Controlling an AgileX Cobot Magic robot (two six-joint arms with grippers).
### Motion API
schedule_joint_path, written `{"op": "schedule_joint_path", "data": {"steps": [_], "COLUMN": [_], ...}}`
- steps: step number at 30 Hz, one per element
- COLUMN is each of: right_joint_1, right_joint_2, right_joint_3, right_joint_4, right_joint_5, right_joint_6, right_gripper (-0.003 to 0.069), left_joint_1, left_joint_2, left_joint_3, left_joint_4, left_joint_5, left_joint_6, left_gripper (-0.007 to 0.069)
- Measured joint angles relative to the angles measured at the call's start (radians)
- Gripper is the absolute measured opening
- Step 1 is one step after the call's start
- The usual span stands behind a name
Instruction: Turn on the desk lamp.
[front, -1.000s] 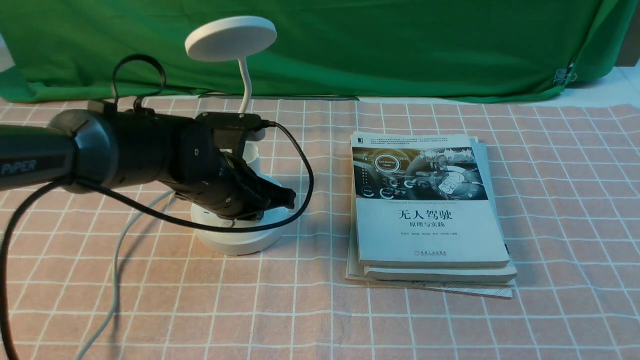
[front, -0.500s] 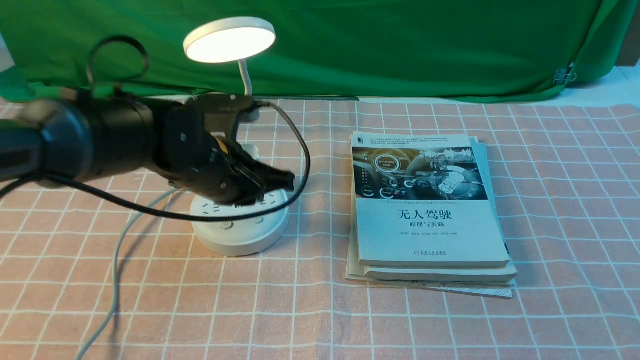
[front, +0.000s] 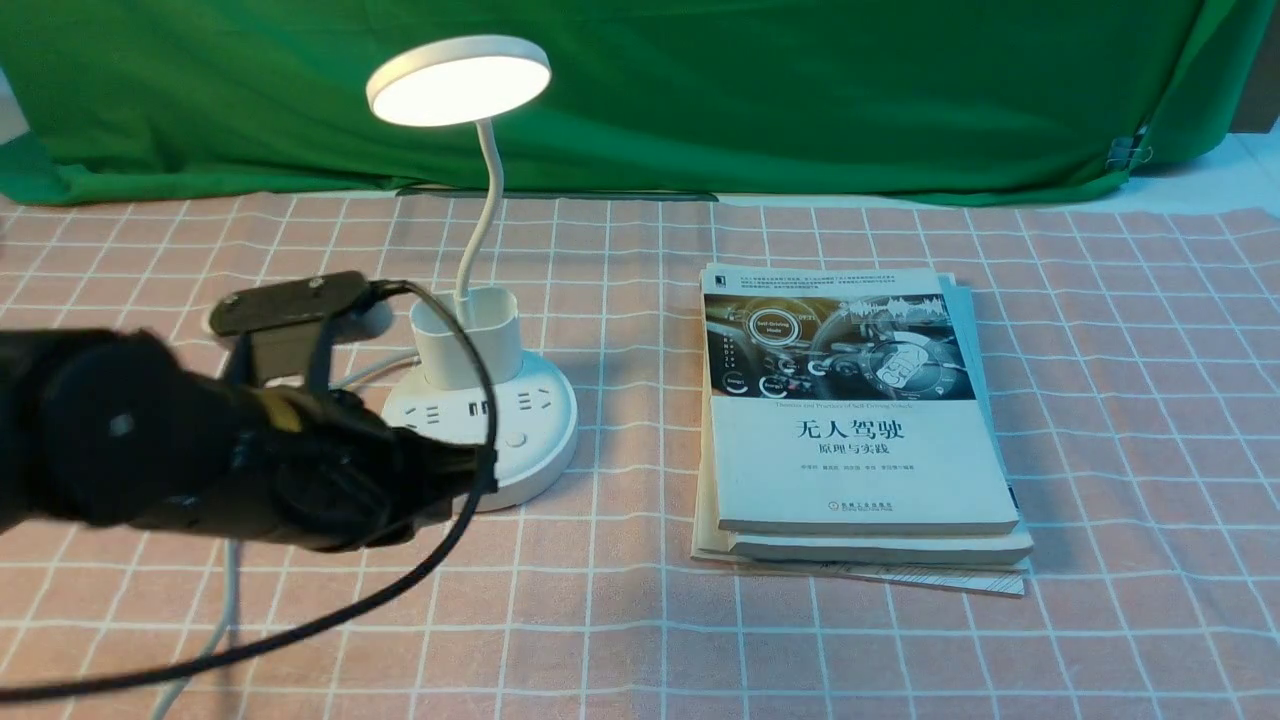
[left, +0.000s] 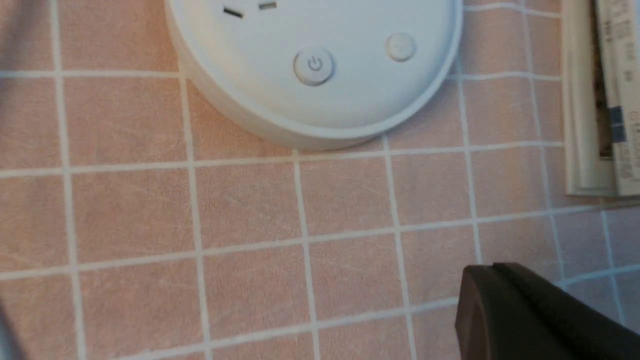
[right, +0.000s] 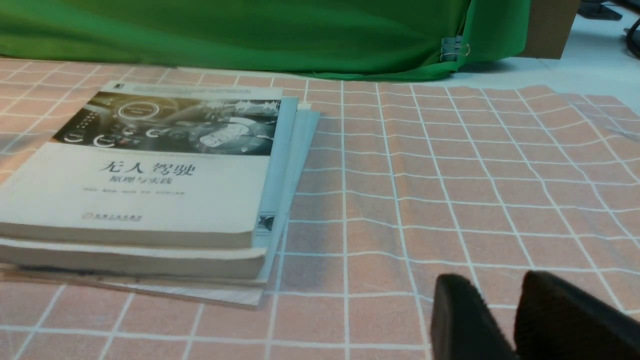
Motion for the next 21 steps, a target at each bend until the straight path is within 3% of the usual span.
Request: {"op": "schedule_joint_path", "data": {"steps": [3,11,21], "right_joint_1": [0.0,0.0,0.0], "right_joint_2": [0.0,0.0,0.0], "right_joint_3": [0.0,0.0,0.0], "right_joint_4": [0.0,0.0,0.0], "right_joint_5": [0.0,0.0,0.0], "right_joint_6": [0.0,0.0,0.0], "right_gripper": [0.0238,0.0238,0.0238], "left_joint_1": [0.0,0.0,0.0], "left_joint_2": [-0.144,-0.7,-0.955], "left_joint_3": [0.045,0.192,0.277], "left_joint_4": [0.03,0.255,0.281], "left_joint_5": [0.0,-0.022,-0.014], "left_joint_6": [0.004,0.007,0.007], "left_gripper": [0.0001,0.0001,0.0001]}}
